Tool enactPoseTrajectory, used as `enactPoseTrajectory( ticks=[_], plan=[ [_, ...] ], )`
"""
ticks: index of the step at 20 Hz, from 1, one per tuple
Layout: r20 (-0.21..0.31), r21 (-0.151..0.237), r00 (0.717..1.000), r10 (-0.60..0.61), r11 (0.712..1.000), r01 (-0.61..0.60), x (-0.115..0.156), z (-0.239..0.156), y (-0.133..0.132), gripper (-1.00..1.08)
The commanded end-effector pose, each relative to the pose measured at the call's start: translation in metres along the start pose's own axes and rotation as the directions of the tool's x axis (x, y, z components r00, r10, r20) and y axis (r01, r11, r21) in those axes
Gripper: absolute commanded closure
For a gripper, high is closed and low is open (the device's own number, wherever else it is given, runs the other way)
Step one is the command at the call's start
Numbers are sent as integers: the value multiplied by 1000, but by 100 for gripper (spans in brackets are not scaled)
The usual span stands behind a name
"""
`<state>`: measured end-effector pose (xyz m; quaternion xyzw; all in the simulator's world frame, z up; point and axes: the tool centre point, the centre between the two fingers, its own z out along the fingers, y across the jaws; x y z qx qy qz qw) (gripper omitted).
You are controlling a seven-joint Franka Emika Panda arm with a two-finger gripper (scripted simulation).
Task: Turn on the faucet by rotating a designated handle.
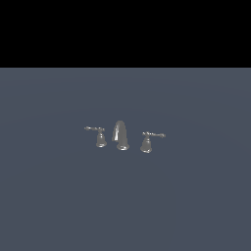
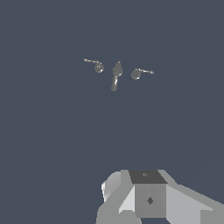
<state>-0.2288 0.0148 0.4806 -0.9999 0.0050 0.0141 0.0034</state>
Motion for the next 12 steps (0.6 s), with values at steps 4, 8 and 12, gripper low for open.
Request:
enactPoseTrajectory(
  ticks=[4,8,12],
  plan=[
    [22,55,997,70,996,-71,24,12,-11,108],
    [53,102,988,147,983,-152,48,25,-22,108],
    [99,143,965,245,956,-257,76,44,-35,108]
  ],
)
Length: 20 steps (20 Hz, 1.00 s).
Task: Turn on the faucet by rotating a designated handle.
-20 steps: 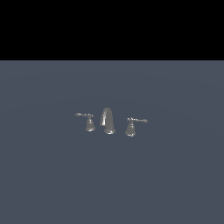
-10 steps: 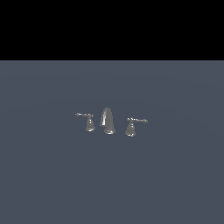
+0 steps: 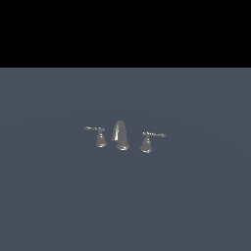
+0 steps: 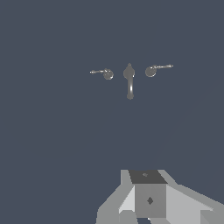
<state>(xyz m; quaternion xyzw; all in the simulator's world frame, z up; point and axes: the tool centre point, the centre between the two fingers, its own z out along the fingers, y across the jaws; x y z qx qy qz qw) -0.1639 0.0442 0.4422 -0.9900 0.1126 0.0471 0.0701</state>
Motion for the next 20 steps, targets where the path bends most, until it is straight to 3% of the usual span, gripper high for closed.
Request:
enactPoseTrajectory(
  ticks=[1,6,10,15,20],
  plan=[
    [23,28,997,69,997,-69,17,13,-10,108],
    [71,62,974,213,974,-218,49,43,-30,108],
    [106,69,937,332,938,-340,73,69,-44,108],
    [139,58,867,479,870,-490,102,106,-59,108],
    [151,33,771,618,777,-629,129,146,-71,108]
  ],
)
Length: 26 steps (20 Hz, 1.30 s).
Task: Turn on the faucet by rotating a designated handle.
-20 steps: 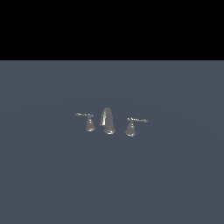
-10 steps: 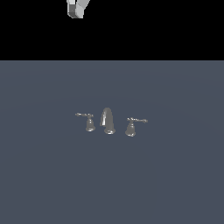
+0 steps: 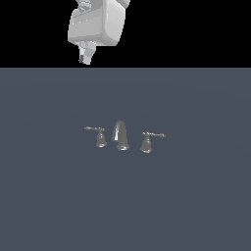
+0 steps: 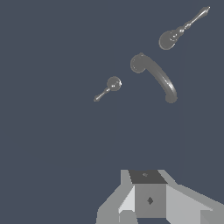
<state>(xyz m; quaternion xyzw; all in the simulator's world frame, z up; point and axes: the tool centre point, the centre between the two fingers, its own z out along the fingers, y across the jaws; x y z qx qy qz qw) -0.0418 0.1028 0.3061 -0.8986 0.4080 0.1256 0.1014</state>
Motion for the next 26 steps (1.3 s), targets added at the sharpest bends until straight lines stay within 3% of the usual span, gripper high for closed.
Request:
enactPoseTrajectory(
  ticks=[1,6,11,17,26],
  plan=[
    [-1,-1,996,87,996,-87,10,20,-11,108],
    [-21,-3,967,254,967,-254,31,59,-30,108],
    [-61,4,910,409,912,-410,52,98,-44,108],
    [-127,38,810,572,819,-572,78,142,-57,108],
    [-214,132,651,728,682,-720,108,189,-68,108]
  ],
)
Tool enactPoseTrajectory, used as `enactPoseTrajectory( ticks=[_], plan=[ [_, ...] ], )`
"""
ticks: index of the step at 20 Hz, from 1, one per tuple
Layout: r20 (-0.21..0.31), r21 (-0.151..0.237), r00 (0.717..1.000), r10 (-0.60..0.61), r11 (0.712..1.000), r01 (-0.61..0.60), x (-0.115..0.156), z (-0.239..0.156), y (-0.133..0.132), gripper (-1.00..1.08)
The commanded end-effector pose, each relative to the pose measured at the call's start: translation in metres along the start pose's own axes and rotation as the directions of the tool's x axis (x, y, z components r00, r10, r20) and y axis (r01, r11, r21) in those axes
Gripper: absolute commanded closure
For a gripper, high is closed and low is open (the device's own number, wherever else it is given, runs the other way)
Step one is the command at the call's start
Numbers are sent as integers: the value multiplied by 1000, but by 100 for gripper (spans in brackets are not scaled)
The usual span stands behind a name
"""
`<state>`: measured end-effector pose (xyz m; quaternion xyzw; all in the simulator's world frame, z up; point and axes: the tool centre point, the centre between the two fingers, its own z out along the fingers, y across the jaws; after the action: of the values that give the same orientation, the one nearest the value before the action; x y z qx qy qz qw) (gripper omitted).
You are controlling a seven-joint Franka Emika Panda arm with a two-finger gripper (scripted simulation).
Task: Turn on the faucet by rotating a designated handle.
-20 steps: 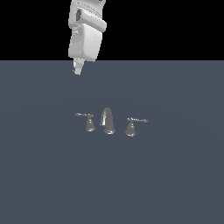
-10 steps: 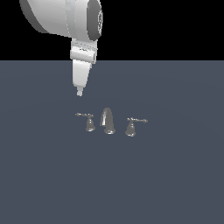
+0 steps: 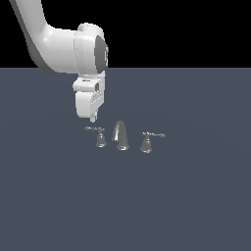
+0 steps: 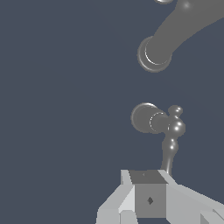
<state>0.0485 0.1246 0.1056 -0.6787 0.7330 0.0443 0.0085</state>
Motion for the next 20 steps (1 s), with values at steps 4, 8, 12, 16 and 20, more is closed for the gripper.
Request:
enactPoseTrajectory(
  ticks=[4,8,12,16,20],
  plan=[
    [-44,38,995,85,996,-84,2,19,-10,108],
    [-60,56,991,117,992,-114,3,26,-14,108],
    [-65,62,990,127,990,-123,3,28,-15,108],
    [-65,61,990,126,991,-122,3,28,-15,108],
    [-65,61,990,126,991,-122,-6,30,-3,108]
  ],
)
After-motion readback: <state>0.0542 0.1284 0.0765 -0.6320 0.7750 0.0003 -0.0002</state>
